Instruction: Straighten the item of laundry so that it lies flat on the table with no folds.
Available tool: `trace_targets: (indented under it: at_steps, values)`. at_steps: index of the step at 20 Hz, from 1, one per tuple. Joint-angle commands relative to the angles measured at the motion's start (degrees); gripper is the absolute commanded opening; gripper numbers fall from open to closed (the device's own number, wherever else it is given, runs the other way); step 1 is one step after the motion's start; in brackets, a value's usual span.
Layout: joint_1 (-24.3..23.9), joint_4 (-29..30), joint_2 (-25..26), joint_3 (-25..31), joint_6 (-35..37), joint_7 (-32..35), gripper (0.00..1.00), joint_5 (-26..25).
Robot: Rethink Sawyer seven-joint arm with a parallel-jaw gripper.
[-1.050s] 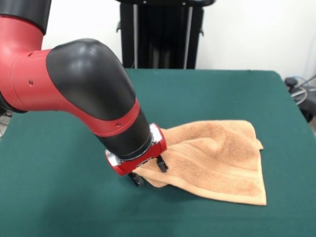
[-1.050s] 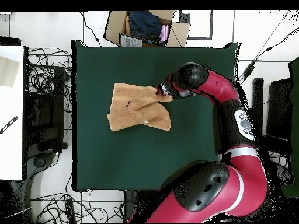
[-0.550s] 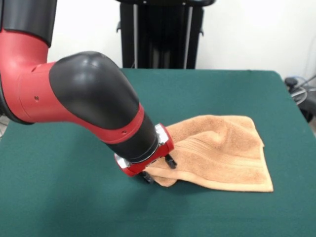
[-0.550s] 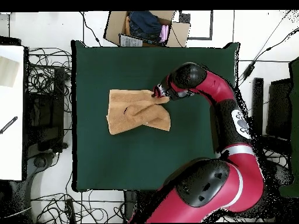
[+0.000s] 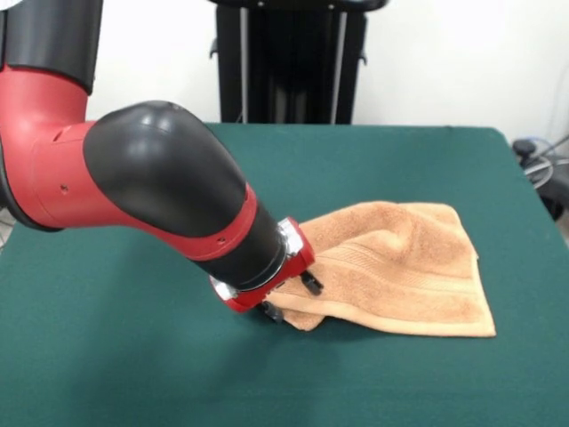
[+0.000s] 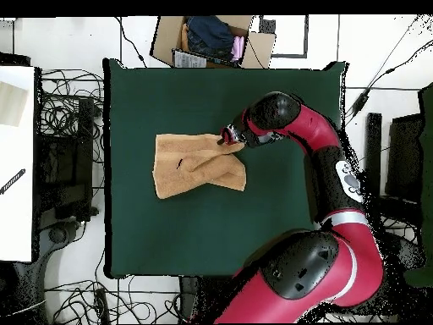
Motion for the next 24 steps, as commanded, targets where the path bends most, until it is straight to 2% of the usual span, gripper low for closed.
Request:
trace_targets:
  at_steps: [1,9,18,24]
  values:
    - [-1.5,6.2,0.9,4.5,3.5,-11.8,1.00,-1.3]
    - [-2.1,8.3,-0.7,5.3,1.4,-11.6,1.00,-2.0]
    - [0.0,3.6,0.2,5.8,3.6,-10.5,1.00,-2.2]
    - [-0.1,3.8,-0.2,5.6,2.9,-10.0,1.00,-2.3]
